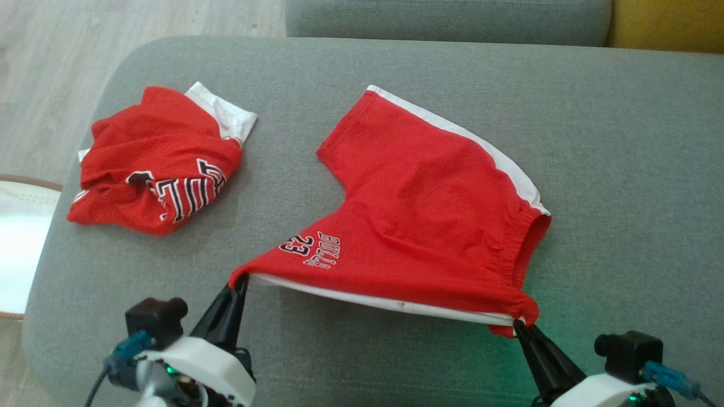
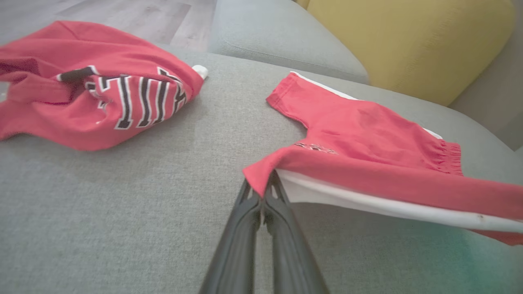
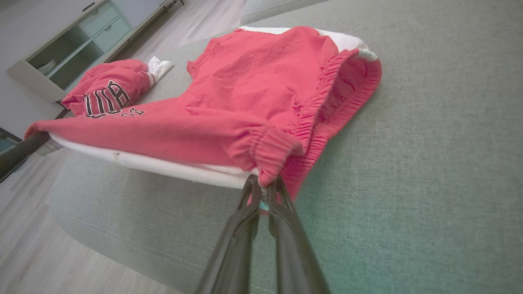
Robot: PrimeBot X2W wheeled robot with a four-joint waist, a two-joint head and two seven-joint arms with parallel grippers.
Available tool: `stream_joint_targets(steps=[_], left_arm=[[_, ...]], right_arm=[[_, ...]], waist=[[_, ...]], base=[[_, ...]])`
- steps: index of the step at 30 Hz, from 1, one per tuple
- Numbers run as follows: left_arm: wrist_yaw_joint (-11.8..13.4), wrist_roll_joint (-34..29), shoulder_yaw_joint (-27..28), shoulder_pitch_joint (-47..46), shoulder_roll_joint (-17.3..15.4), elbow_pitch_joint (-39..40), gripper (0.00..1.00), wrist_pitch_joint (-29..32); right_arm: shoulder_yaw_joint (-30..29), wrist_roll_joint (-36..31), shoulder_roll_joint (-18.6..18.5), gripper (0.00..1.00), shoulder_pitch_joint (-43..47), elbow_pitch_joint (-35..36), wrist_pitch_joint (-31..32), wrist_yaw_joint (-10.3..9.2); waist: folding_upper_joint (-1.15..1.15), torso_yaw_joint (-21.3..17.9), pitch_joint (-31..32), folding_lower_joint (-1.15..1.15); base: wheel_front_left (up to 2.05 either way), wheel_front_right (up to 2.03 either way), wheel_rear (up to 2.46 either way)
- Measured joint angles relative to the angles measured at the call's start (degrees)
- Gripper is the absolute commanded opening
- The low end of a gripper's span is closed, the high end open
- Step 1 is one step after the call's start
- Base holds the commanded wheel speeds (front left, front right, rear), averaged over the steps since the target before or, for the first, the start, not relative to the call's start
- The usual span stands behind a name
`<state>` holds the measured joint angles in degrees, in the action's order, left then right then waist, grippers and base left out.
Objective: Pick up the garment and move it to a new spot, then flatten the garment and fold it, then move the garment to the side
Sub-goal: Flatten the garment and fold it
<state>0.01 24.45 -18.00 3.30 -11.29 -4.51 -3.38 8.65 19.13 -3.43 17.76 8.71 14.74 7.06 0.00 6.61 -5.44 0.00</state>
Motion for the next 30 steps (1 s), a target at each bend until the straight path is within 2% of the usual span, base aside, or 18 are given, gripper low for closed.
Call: stream_joint_targets(steps=[6,13,16,22,25,30], left_arm=[[-0.78,0.56,0.03,-1.36,-1.96,3.23,0.00,3.49],[-5.33,2.55,-0.35,-14.27,-4.93,0.53,0.00,7.82],[-6.95,4.79,-2.36,-21.67,-6.65,-3.03,0.00,9.15],[-7.15,10.16,-9.33,-36.00,-9.49,-12.43,0.00,9.92],[-7.35,12.60,-12.89,-43.05,-9.09,-18.23,0.00,9.82],[-7.56,14.66,-15.18,-53.11,-7.11,-30.07,0.00,7.64]], right_arm=[[-1.44,0.45,0.92,0.00,-0.41,1.80,4.76,0.00],[-0.87,3.59,0.90,0.00,-11.41,0.33,6.97,0.00],[-1.16,5.92,0.90,0.00,-16.54,-2.00,7.04,0.00],[-1.65,9.25,0.85,0.00,-24.43,-7.91,5.49,0.00],[-1.78,11.89,0.81,0.00,-27.03,-10.28,3.21,0.00],[0.15,17.64,0.80,0.00,-32.14,-13.71,-1.30,0.00]], waist=[[0.00,-1.10,-0.93,0.00],[0.00,-2.69,-5.39,0.00],[0.00,-3.47,-8.02,0.00],[0.00,-5.87,-12.62,0.00],[0.00,-6.74,-14.82,0.01],[0.00,-8.73,-17.71,0.01]], base=[[0.00,0.00,0.00],[0.00,0.00,0.00],[0.00,0.00,0.00],[0.00,0.00,0.00],[0.00,0.00,0.00],[0.00,0.00,0.00]])
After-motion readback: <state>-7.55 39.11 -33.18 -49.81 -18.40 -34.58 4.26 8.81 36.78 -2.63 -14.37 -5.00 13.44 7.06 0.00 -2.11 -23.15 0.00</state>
